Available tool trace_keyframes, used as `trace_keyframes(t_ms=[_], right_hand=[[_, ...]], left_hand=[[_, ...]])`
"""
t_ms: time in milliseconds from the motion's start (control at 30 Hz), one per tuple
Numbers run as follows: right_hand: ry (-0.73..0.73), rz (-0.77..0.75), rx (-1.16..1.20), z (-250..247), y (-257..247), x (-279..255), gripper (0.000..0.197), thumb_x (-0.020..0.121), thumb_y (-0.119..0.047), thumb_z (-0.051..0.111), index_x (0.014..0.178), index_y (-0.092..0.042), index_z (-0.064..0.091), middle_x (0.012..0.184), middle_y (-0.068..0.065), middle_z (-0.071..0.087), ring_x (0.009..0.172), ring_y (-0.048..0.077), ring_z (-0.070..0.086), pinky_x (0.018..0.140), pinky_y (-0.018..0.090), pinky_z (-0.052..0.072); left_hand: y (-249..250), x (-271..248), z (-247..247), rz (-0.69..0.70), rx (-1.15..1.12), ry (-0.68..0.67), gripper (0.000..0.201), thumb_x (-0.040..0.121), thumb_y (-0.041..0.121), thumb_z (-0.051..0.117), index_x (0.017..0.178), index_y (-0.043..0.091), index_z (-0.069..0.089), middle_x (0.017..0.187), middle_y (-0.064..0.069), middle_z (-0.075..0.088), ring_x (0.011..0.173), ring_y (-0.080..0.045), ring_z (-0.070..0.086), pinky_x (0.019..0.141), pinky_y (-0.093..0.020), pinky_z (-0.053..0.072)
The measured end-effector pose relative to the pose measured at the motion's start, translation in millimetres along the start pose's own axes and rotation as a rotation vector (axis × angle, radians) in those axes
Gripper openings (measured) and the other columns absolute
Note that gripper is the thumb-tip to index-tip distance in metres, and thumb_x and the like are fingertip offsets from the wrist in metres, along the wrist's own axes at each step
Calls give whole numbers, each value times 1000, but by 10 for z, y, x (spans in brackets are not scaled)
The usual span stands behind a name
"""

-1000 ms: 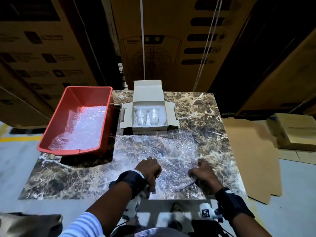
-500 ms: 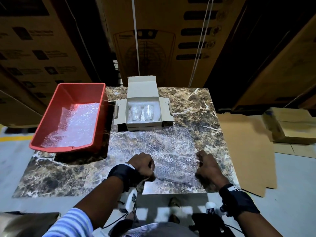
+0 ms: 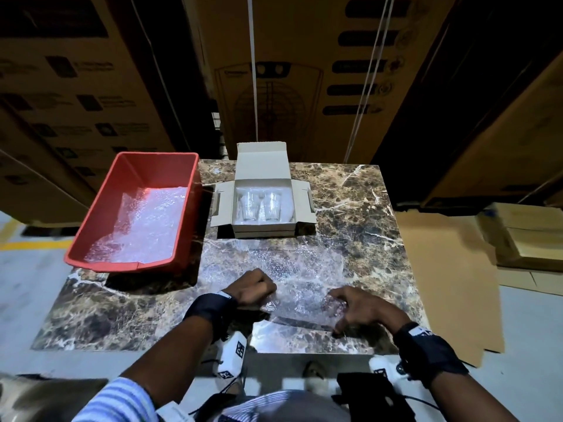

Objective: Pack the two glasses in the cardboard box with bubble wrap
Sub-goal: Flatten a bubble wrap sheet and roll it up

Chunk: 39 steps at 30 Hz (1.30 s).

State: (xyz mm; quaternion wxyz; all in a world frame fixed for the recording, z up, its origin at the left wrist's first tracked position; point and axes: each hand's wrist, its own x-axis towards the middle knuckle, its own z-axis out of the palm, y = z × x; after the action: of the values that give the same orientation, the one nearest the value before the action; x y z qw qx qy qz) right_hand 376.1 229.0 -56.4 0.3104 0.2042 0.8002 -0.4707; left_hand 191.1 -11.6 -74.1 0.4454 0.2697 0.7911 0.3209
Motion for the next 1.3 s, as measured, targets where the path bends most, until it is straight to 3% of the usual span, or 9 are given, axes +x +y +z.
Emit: trace_keyframes(t_ms=[67,167,367,500,600,733,1000,1100,1300], right_hand=[[46,-28,-42,-69,44,28,32,78,4,77,88,-26,75,81,-10,75,70,4,68,62,18,54],[113,-59,113,-141,122,28,18,78,2,73,86,-13,81,86,12,78,76,26,72,71,36,56],[323,-131,403,-131,108,138,14,92,-2,70,80,3,67,69,12,65,63,21,57,59,28,47],[498,-67,626,-107,31,246,25,96,3,62,73,-1,57,55,0,48,44,6,46,47,18,43],[599,-29,599,-115,130,396,35,97,-3,65,64,-15,61,52,-10,56,50,7,48,55,23,41],[649,-9,719,-51,51,448,15,98,-1,63,84,-3,68,74,15,63,56,17,63,56,29,53],[832,13,401,4,11,650,8,96,-8,66,93,-8,73,87,3,71,73,10,61,55,2,40],[863,25,330,37,21,691,7,95,-14,68,89,-14,71,86,-1,71,79,19,66,58,15,44],[778,60,441,90,35,641,34,94,-27,71,122,-16,54,89,5,65,64,21,59,50,27,46]], left_hand=[[-71,-28,-41,-21,-80,24,37,68,45,62,64,9,71,59,2,61,57,-15,53,60,-27,39],[-170,-30,-96,-37,-190,52,33,63,47,60,57,16,71,58,2,60,58,-15,51,61,-29,38],[-255,1,-267,-38,-470,151,50,70,51,77,69,1,70,68,-15,60,59,-18,49,59,-27,37],[-211,-29,-325,-43,-568,150,26,80,19,83,85,0,67,70,-5,69,61,-15,63,57,-19,46],[-318,34,-352,-141,-625,152,65,63,7,89,119,-3,58,95,-20,77,79,-31,76,64,-28,59],[-343,80,-375,-160,-496,229,39,71,-10,84,105,-3,68,93,-26,75,73,-28,70,63,-31,57],[-505,230,-332,-103,-347,325,24,83,-27,55,96,-7,56,68,-11,61,48,-11,53,44,-21,45],[-611,310,-302,-85,-296,385,17,88,-18,58,98,-3,58,60,7,62,60,-20,52,52,-25,48],[-562,236,-318,-140,-365,345,57,75,12,92,113,14,49,88,-10,48,56,-15,55,49,-33,53]])
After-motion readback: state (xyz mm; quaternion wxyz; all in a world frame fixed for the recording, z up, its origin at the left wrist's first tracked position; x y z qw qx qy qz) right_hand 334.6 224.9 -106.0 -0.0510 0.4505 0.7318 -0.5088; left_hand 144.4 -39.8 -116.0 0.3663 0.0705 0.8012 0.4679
